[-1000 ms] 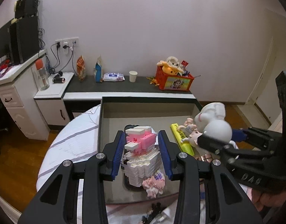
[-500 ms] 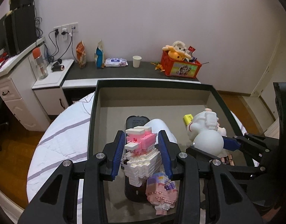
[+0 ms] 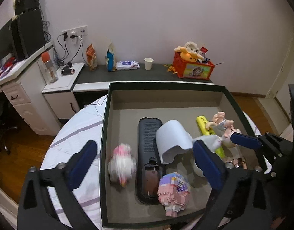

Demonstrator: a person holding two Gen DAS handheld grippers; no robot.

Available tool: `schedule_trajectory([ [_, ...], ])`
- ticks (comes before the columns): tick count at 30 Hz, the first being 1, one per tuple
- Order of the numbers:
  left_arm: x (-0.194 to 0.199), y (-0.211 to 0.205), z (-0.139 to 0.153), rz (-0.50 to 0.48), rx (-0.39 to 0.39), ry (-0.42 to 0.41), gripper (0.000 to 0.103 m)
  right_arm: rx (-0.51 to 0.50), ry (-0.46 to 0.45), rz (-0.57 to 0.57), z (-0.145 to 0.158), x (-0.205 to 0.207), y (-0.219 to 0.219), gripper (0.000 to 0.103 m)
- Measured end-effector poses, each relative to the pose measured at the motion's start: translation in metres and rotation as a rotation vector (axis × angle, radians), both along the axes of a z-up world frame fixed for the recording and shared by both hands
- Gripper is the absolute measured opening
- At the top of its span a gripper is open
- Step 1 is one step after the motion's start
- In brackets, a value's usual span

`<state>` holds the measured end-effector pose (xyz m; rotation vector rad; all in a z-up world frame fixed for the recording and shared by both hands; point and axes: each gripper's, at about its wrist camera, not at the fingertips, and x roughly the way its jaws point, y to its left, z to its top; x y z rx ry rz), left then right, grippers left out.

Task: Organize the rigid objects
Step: 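Carry the block figure and white toy into the tray box and release both, then withdraw both tools from the tray box back over the table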

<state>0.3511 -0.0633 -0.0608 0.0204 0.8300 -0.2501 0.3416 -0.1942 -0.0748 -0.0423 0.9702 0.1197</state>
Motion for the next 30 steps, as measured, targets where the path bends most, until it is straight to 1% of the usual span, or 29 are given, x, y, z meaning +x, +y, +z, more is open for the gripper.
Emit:
schedule_trajectory([
  [3, -0.005, 0.001, 0.006, -0.001, -0.005, 0.01, 0.103, 0.009, -0.009, -0.003, 0.005, -0.004, -0.002, 0.092],
  [5, -0.011, 0.003, 0.01, 0.006, -0.005, 0.009, 0.103, 0.025, -0.015, -0.002, 0.009, -0.009, -0.003, 0.103],
  [7, -0.02, 0.004, 0.017, 0.004, -0.016, 0.004, 0.103, 0.037, -0.027, 0.001, 0.014, -0.015, -0.005, 0.103],
  [14, -0.065, 0.009, 0.057, 0.014, -0.041, -0.08, 0.103, 0.095, -0.083, -0.023, 0.038, -0.042, -0.018, 0.103],
  [20, -0.108, 0.023, 0.08, 0.033, -0.068, -0.15, 0.103, 0.115, -0.154, -0.021, 0.067, -0.083, -0.023, 0.103],
  [24, -0.138, 0.035, 0.085, 0.06, -0.068, -0.183, 0.103, 0.135, -0.207, -0.033, 0.086, -0.118, -0.029, 0.103],
  [27, -0.165, 0.046, 0.083, 0.077, -0.078, -0.201, 0.103, 0.12, -0.237, -0.057, 0.094, -0.143, -0.033, 0.103],
  [30, -0.187, 0.054, 0.08, 0.095, -0.068, -0.217, 0.103, 0.123, -0.268, -0.077, 0.099, -0.168, -0.037, 0.103],
])
